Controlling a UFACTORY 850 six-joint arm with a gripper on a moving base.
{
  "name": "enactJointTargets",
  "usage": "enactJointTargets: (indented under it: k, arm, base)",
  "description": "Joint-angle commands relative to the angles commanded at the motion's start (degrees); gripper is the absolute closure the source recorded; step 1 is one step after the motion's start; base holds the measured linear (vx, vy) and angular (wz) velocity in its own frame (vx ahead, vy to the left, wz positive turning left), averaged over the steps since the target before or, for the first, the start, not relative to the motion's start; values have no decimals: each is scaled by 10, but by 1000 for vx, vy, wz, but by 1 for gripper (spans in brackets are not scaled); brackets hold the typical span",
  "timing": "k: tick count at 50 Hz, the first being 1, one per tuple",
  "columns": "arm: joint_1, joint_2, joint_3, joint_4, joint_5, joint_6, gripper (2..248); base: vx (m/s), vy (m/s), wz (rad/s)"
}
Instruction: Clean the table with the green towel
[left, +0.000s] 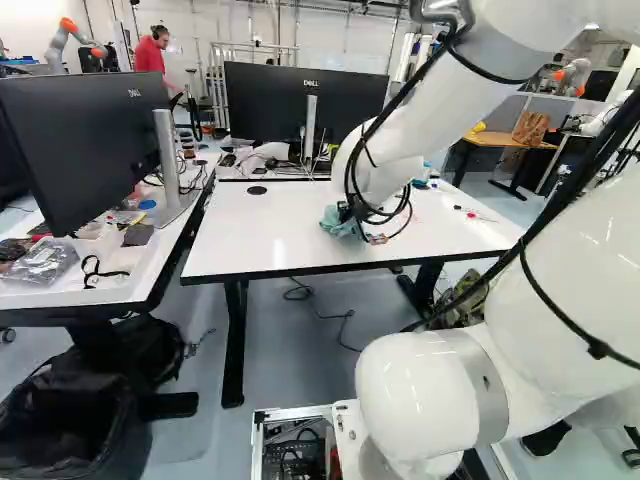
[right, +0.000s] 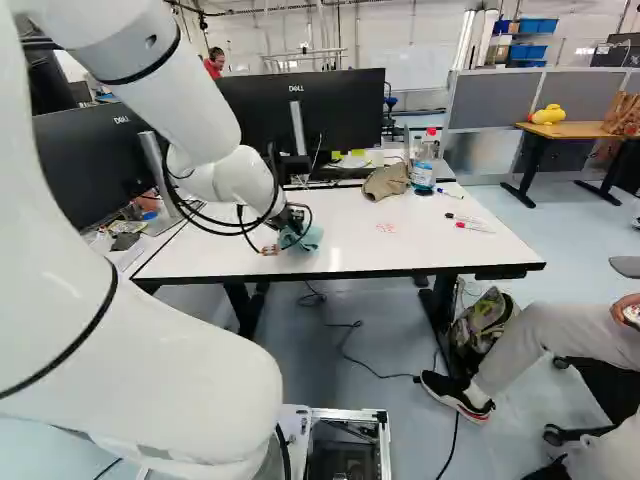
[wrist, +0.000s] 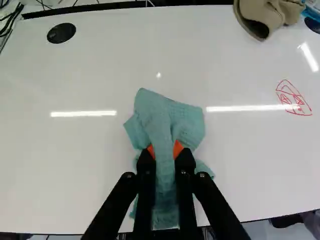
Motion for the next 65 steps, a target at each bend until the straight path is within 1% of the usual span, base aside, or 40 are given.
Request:
enactJointTargets:
  k: [32,56,60,65]
  arm:
    - [77,-5,-5,0,0,0,200]
    - [136,-1,-1,0,0,0,200]
    - [142,-1,-1,0,0,0,200]
    - [142,-1,-1,0,0,0,200]
  base:
    - [0,0,0]
    - [0,0,0]
    - [0,0,0]
    - [0,0,0]
